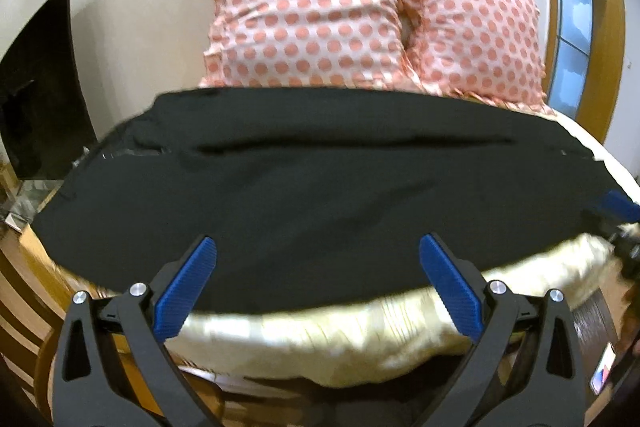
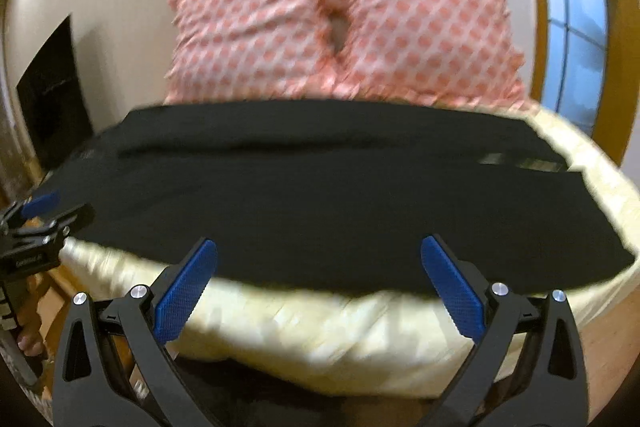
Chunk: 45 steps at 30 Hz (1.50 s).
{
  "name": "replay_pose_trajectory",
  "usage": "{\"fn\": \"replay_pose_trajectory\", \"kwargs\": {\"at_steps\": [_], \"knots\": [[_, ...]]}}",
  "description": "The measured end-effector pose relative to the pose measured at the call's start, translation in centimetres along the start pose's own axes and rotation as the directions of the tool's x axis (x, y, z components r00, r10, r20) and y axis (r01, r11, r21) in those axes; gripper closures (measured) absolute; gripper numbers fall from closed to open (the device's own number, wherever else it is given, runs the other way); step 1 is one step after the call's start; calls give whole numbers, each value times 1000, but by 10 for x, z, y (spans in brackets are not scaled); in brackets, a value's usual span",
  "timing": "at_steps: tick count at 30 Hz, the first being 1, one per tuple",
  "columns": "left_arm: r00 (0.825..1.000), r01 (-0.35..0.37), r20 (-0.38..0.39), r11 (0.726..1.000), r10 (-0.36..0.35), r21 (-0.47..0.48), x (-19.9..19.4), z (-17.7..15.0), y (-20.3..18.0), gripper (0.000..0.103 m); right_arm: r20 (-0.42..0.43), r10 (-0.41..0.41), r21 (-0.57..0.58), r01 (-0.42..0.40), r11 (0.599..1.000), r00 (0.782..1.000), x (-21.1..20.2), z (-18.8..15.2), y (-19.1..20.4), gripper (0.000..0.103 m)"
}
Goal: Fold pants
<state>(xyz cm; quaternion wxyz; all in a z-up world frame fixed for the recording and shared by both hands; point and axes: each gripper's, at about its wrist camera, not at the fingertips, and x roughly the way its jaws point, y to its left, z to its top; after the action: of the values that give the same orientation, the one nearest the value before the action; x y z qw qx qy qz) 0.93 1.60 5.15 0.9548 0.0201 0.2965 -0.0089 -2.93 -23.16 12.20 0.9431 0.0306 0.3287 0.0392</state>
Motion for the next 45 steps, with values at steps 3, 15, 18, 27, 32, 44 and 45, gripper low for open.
{"fn": "replay_pose_trajectory", "kwargs": {"at_steps": [3,15,18,27,32,44,45], "knots": [[1000,-27,-7,999,27,-28,16,19,7,2,8,-101,49,100,994,995,10,31,-25,1],[997,-52,-55,996,48,-74,68,54,20,2,-298,-444,366,531,764,845,183,154,-202,10],[996,-64,-62,996,60,-59,79,60,20,2,-372,-502,377,622,687,781,227,164,-236,16],[989,-75,-128,997,72,-23,115,69,21,2,-532,-509,414,733,540,676,289,157,-291,33],[984,-50,-175,999,46,-18,128,66,15,2,-500,-535,378,727,573,681,290,152,-286,48],[985,-59,-164,998,55,-25,118,63,17,2,-385,-421,545,570,615,822,257,138,-296,94],[985,-61,-162,998,55,-29,116,63,18,2,-371,-410,557,553,619,833,253,136,-295,96]]}}
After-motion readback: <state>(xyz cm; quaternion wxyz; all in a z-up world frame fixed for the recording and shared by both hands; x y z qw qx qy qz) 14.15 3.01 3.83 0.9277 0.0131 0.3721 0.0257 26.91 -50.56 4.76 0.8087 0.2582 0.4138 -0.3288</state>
